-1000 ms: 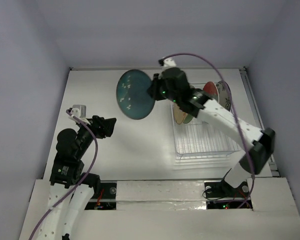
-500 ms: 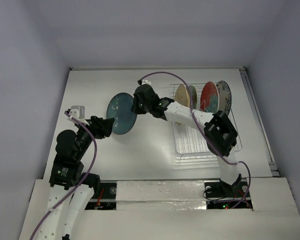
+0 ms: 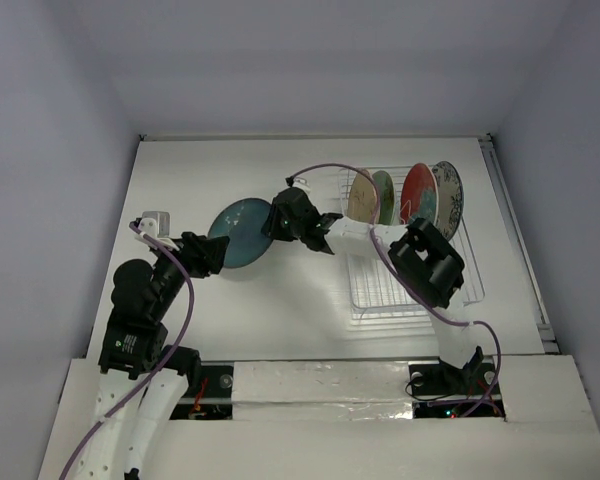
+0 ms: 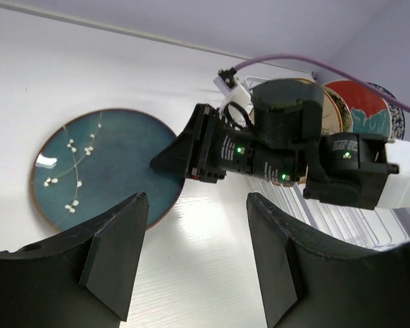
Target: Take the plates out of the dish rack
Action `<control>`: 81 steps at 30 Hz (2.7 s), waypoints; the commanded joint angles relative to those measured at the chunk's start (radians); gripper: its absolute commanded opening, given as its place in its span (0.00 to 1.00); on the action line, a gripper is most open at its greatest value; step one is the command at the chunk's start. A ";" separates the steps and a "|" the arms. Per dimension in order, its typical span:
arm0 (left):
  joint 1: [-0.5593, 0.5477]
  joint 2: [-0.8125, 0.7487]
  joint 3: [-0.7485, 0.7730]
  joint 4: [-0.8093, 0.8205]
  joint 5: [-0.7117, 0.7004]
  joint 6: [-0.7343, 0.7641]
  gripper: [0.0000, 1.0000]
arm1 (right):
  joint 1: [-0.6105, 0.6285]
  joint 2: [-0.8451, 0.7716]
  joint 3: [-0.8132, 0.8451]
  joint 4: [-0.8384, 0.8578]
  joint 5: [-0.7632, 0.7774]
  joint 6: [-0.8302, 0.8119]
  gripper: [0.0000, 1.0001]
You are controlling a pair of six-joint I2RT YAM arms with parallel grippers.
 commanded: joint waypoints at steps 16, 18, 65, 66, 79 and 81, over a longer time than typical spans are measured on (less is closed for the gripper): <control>0.004 0.016 0.004 0.045 0.024 -0.008 0.56 | 0.022 -0.176 -0.095 0.027 0.101 -0.079 0.86; 0.004 0.018 0.003 0.046 0.025 -0.008 0.56 | 0.022 -0.261 -0.093 0.005 0.106 -0.127 0.88; 0.004 0.038 -0.005 0.065 0.068 -0.002 0.26 | -0.520 -0.828 -0.360 -0.426 0.592 -0.567 0.03; 0.004 0.036 -0.005 0.063 0.067 -0.002 0.26 | -0.520 -0.835 -0.340 -0.434 0.594 -0.574 0.01; 0.004 0.028 -0.005 0.061 0.061 -0.003 0.26 | -0.455 -1.008 -0.105 -0.503 0.617 -0.599 0.00; 0.004 0.028 -0.005 0.061 0.061 -0.005 0.26 | -0.405 -1.038 -0.079 -0.501 0.650 -0.582 0.00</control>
